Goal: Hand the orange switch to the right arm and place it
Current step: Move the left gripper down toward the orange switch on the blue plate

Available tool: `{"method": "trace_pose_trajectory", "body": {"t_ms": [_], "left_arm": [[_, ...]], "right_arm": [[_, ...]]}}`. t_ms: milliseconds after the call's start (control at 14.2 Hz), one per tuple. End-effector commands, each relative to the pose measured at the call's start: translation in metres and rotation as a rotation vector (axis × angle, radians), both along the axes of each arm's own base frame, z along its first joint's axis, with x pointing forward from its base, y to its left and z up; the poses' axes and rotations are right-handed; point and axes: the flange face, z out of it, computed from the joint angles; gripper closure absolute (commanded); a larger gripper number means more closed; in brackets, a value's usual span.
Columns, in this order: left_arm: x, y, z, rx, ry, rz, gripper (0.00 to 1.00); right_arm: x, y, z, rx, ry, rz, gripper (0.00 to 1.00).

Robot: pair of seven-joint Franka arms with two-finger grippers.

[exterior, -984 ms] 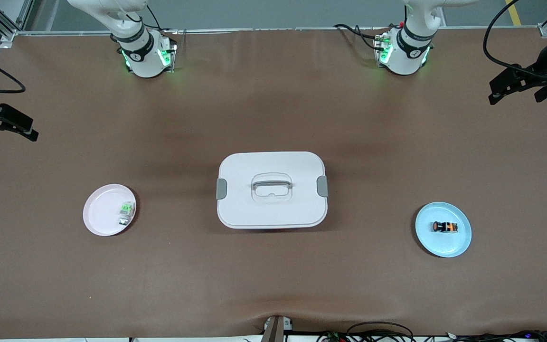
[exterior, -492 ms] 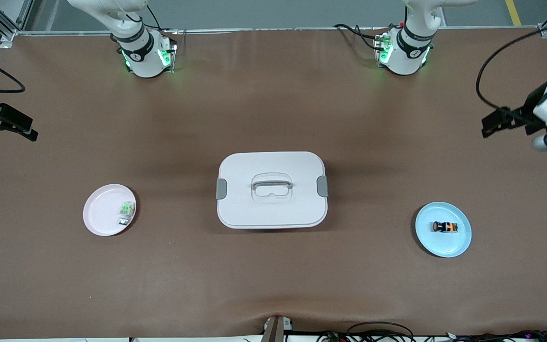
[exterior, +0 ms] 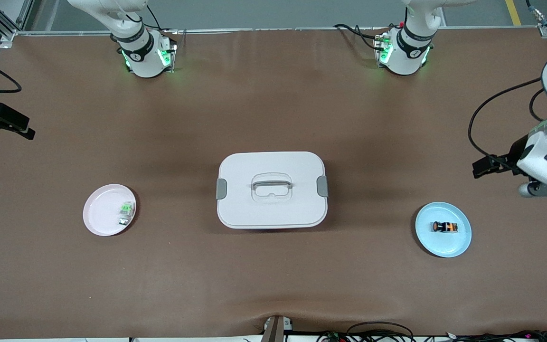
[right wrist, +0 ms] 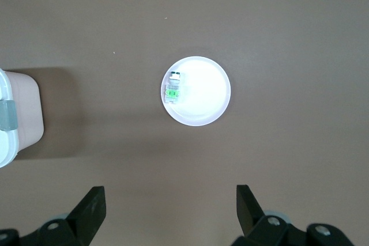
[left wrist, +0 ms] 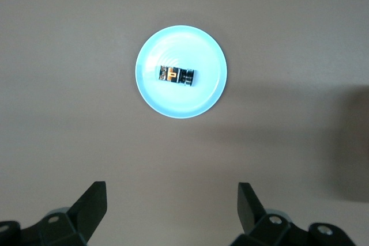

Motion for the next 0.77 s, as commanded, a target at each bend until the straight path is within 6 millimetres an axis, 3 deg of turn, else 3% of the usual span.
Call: {"method": "trace_pose_trajectory", "body": {"t_ms": [0,211,703], "left_arm": [[0.014,0.009,-0.039,0.009,-0.016,-0.016,0.0],[0.031,0.029,-0.083,0.004,-0.034,-0.087,0.0],[0.058,0.024,-0.177,-0.01,-0.076,-0.107,0.0]], "right_arm": [[-0.006,-0.008,0.008,0.0,-0.005,-0.016,0.0],[-0.007,-0.007,0.007,-0.002,0.006,-0.021,0.0],[-0.009,-0.007,0.006,-0.001,0.018,-0.022,0.0]]}}
